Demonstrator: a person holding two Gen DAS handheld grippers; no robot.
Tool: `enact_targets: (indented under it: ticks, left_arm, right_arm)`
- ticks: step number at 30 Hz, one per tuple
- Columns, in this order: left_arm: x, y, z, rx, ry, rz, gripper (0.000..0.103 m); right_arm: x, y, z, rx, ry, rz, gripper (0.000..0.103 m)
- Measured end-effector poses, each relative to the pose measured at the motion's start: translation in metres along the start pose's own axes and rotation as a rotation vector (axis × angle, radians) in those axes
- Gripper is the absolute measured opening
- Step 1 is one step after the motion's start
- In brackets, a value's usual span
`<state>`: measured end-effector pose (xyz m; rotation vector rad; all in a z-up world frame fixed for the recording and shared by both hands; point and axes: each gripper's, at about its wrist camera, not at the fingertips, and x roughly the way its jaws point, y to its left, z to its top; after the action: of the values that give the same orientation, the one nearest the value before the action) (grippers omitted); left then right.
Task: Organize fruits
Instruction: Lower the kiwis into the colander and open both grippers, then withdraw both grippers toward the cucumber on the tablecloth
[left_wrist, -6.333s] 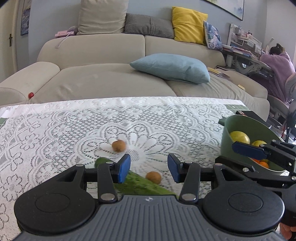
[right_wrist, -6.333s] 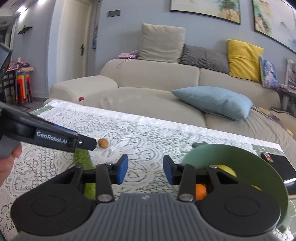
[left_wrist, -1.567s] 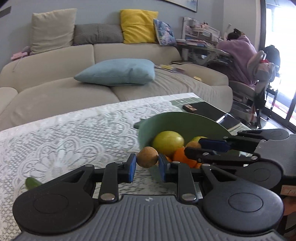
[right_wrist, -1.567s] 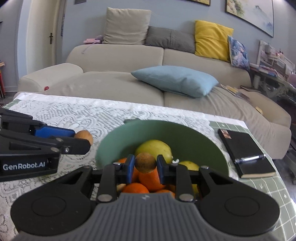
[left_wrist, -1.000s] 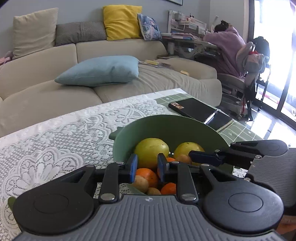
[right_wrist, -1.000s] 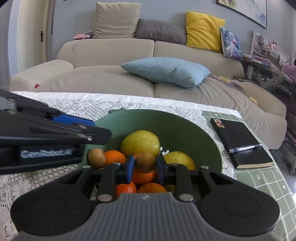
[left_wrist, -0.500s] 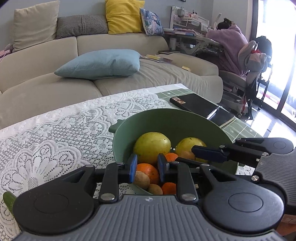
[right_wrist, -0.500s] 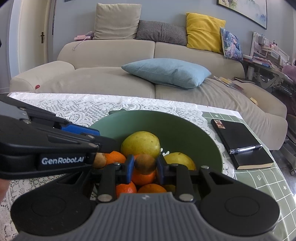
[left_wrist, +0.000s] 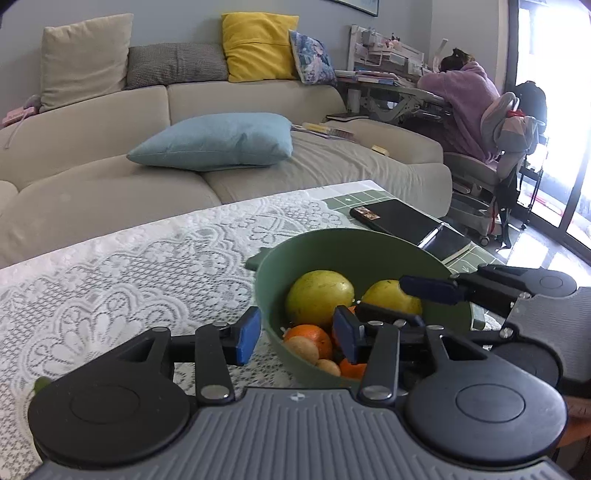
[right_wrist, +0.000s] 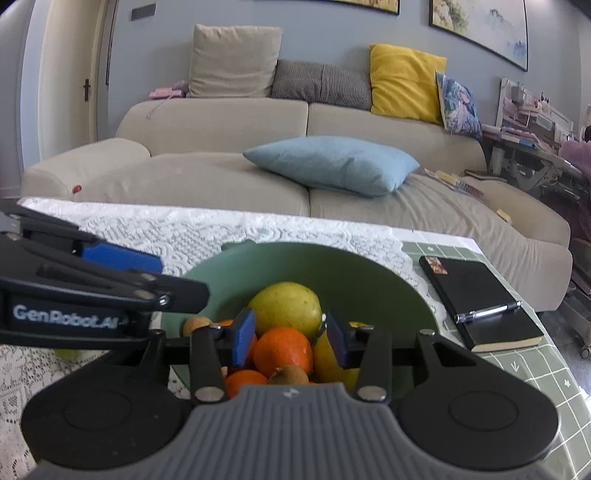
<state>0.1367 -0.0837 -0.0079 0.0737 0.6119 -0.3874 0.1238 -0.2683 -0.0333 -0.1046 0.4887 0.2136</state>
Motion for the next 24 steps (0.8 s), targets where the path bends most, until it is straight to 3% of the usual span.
enact_targets:
  ticks: [7, 13, 24]
  left_arm:
    - [-0.025, 0.018, -0.006, -0.025, -0.011, 0.04, 0.055]
    - [-0.042, 0.041, -0.016, -0.047, -0.008, 0.094, 0.055]
    - [-0.058, 0.089, -0.035, -0.124, 0.019, 0.175, 0.055]
  right_arm:
    - [-0.011, 0.015, 0.002, -0.016, -0.074, 0.027, 0.047]
    - [-0.019, 0.031, 0.006, 0.004, -0.127, 0.119, 0.047]
    - [-0.014, 0.073, 0.006, -0.026, -0.098, 0.28, 0.047]
